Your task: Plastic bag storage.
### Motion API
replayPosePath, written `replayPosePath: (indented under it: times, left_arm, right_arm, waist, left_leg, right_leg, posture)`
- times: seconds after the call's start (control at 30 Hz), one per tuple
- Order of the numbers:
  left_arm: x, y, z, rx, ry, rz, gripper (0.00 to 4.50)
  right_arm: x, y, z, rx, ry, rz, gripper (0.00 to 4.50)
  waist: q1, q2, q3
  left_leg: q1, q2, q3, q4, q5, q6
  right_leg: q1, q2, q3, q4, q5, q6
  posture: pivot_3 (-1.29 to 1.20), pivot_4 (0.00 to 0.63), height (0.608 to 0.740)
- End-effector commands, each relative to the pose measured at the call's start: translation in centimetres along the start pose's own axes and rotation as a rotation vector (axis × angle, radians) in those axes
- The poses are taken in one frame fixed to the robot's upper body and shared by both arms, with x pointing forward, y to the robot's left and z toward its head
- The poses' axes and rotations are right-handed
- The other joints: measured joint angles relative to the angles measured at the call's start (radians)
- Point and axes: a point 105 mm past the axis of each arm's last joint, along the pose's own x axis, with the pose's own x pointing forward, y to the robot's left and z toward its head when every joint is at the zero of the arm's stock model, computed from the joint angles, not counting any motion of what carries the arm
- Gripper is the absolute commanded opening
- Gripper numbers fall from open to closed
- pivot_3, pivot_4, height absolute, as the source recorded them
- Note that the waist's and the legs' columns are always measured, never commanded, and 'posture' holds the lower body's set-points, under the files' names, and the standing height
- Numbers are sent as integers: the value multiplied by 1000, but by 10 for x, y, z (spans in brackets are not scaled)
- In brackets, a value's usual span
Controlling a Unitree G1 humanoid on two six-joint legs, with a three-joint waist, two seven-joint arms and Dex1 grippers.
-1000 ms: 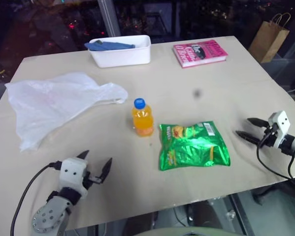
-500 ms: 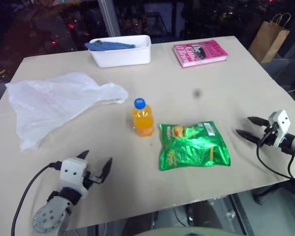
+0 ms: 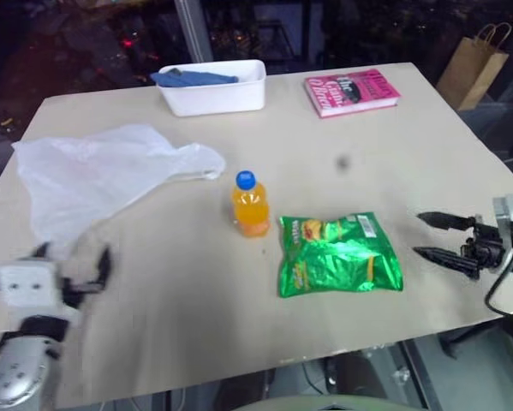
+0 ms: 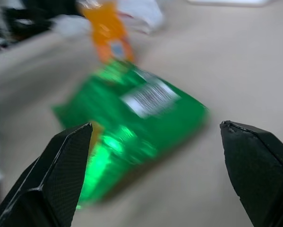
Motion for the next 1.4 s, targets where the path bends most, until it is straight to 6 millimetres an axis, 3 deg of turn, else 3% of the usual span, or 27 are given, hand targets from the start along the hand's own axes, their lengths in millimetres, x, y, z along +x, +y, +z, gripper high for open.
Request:
replayPosePath:
  times: [0.03, 0.17, 0.4, 0.73, 0.87, 1.03, 1.13, 1.3, 1.4]
  left_arm:
    - [7, 39, -8, 37, 60, 147, 4500]
    - [21, 30, -18, 50, 109, 93, 4500]
    - [42, 17, -25, 128, 154, -3, 4500]
    - [45, 11, -43, 179, 251, -113, 4500]
    - [50, 13, -41, 172, 246, -113, 3448]
    - [52, 12, -40, 157, 237, -119, 1261]
    - [54, 0, -34, 118, 205, -153, 136]
    - [53, -53, -12, 1, 123, -342, 39]
    - [42, -105, 16, -106, 46, -551, 39]
  right_arm:
    - [20, 35, 42, -42, -66, 137, 4386]
    - [27, 39, 47, -52, -89, 125, 4386]
    - [21, 35, 39, -65, -64, 76, 4386]
    - [20, 36, 36, -68, -81, 57, 4386]
    - [19, 35, 38, -69, -92, 53, 4500]
    - [17, 33, 35, -70, -85, 48, 4500]
    - [18, 31, 33, -72, -83, 36, 4500]
    - [19, 16, 21, -62, -28, -61, 4500]
    - [19, -4, 6, -9, 44, -201, 4500]
  waist:
    - [-1, 0, 0]
    - [0, -5, 0]
    - [16, -8, 1]
    - [15, -8, 2]
    - [15, -8, 2]
    - [15, -8, 2]
    - [15, -8, 2]
    - [17, -8, 2]
    - [16, -8, 2]
  left_leg:
    - [0, 0, 0, 0, 0, 0]
    - [0, 0, 0, 1, 0, 0]
    - [-1, -1, -1, 0, 0, 0]
    - [-1, 0, 0, 0, 0, -1]
    - [-1, 0, 0, 0, 0, -1]
    - [-1, -1, 0, 0, 0, -1]
    - [-1, -1, 0, 0, 0, -1]
    - [-1, -1, 0, 0, 0, -1]
    - [-1, -1, -1, 0, 0, -1]
  right_leg:
    - [0, 0, 0, 0, 0, 0]
    - [0, 0, 0, 0, 0, 0]
    - [0, 0, -1, 0, 0, 0]
    - [-1, -1, -1, 0, 0, 0]
    - [-1, -1, -1, 0, 0, 0]
    - [-1, -1, -1, 0, 0, 0]
    - [-1, -1, -1, 0, 0, 0]
    - [-1, -2, -1, 0, 0, 0]
    - [-1, -2, -1, 0, 0, 0]
  posture:
    - [0, 150, 740]
    - [0, 150, 740]
    - [0, 150, 740]
    - [0, 150, 740]
    - [0, 150, 740]
    - [0, 150, 740]
    - [0, 150, 740]
    - [0, 150, 740]
    - [0, 150, 740]
